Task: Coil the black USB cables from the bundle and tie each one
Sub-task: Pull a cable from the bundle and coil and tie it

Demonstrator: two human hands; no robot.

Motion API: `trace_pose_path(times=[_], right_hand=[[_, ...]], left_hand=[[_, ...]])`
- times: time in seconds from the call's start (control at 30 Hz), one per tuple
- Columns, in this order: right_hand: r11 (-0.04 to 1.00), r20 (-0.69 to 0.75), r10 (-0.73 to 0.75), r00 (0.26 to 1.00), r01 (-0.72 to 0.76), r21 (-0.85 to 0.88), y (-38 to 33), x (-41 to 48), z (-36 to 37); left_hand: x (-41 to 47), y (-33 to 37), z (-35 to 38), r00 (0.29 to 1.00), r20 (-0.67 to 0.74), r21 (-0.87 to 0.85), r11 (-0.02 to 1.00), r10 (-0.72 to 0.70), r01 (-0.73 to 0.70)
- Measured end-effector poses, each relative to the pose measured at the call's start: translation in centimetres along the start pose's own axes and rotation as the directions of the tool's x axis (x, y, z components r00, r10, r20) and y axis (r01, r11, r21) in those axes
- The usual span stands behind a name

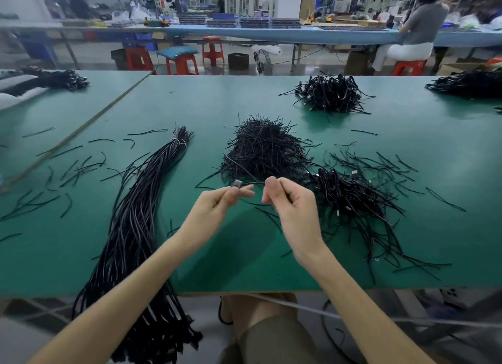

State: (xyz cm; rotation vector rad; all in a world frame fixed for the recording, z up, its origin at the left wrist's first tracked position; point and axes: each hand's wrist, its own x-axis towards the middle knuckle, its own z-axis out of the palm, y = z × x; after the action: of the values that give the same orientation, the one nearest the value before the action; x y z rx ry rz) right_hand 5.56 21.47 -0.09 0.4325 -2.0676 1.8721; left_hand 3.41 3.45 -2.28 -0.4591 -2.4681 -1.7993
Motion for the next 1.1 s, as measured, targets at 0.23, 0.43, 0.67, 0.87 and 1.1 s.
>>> trace_pose_path(times=[0.23, 0.43, 0.67, 0.87, 1.1], right_hand=[[0.987, 0.269, -0.01, 0.963, 0.053, -0.155, 0.8, -2.5, 2.3], [0.93, 0.313, 0.068, 0.947, 0.054, -0.365, 3.0, -1.5, 0.2], [0.828, 0.397, 0.141, 0.907, 0.111, -0.55, 4.0, 1.2, -0.4], [0.964, 0.181, 0.165, 0.97, -0.12, -0.238, 3.7, 1.3, 0.7], [0.984, 0.207, 0.096, 0.974, -0.061, -0.17, 2.4, 1.5, 0.9]], left_hand=[[0.6, 2.8, 1.5, 0.951, 0.098, -0.861, 0.455, -0.292, 0.228], [0.2, 3.1, -1.2, 0.962, -0.027, -0.699, 0.693, -0.271, 0.176], [-1.9, 2.1, -0.4, 0.98, 0.178, 0.538, 0.825, 0.091, -0.174], [-1.9, 0.9, -0.2, 0.945, 0.259, 0.713, 0.619, 0.201, -0.327], [-1.9, -0.3, 1.1, 0.995, -0.065, 0.232, 0.971, 0.079, -0.062]])
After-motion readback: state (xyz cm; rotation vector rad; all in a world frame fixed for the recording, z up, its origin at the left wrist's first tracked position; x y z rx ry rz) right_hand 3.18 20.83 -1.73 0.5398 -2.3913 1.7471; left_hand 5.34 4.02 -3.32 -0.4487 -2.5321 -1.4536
